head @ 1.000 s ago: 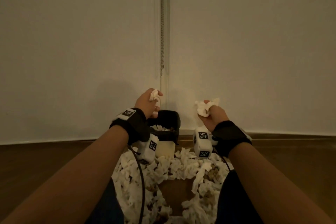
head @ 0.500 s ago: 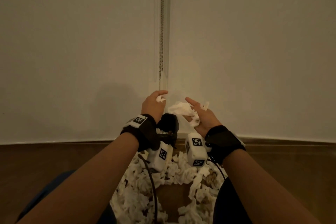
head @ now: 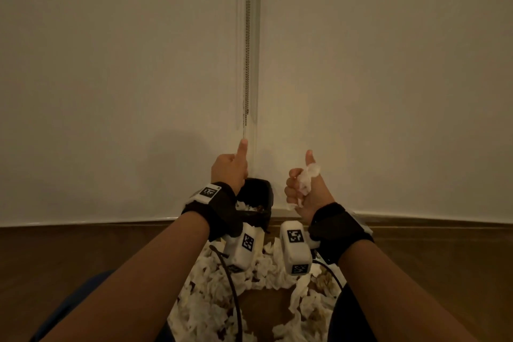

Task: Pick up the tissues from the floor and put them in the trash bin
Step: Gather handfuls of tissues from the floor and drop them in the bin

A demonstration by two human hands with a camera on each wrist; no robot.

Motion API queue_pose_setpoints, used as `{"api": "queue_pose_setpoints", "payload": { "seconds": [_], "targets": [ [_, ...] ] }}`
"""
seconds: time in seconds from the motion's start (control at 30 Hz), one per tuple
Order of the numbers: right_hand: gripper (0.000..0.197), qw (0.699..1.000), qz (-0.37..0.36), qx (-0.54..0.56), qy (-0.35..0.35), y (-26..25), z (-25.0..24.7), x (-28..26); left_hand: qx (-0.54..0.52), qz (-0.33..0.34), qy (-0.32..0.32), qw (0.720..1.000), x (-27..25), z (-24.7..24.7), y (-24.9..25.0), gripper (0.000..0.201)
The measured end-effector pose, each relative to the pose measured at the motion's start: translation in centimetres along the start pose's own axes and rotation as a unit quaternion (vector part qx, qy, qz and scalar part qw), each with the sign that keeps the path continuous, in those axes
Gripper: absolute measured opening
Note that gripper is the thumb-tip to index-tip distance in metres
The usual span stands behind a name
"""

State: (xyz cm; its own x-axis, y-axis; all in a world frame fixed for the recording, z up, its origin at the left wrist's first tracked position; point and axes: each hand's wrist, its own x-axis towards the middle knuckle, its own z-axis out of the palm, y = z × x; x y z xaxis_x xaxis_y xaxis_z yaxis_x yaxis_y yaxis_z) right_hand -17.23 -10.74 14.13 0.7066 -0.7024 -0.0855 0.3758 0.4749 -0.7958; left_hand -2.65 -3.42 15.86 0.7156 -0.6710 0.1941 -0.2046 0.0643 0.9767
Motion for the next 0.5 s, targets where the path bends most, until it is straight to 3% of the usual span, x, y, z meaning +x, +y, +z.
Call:
{"api": "queue_pose_setpoints", "payload": {
  "seconds": [0.07,0.17,0.27,0.4,0.5],
  "targets": [
    [0.060,0.998,0.008,0.054,0.008,0.0,-0.1,0.0,-0.030,-0.010,0.005,0.999,0.1,0.0,0.0,0.059],
    [0.028,0.997,0.007,0.074,0.021,0.1,0.2,-0.3,-0.026,-0.014,0.018,0.999,0.2,0.0,-0.1,0.049],
    [0.029,0.995,0.002,0.071,0.076,0.3,0.5,-0.2,0.008,0.020,0.012,1.000,0.0,0.1,-0.5,0.024],
    [0.043,0.993,-0.012,0.048,0.109,0.6,0.1,0.7,0.053,0.038,-0.025,0.998,0.3,0.0,-0.7,0.053],
    [0.045,0.992,-0.038,0.065,0.097,0.8,-0.5,1.0,0.059,0.016,-0.039,0.997,0.7,0.0,-1.0,0.055]
  ]
}}
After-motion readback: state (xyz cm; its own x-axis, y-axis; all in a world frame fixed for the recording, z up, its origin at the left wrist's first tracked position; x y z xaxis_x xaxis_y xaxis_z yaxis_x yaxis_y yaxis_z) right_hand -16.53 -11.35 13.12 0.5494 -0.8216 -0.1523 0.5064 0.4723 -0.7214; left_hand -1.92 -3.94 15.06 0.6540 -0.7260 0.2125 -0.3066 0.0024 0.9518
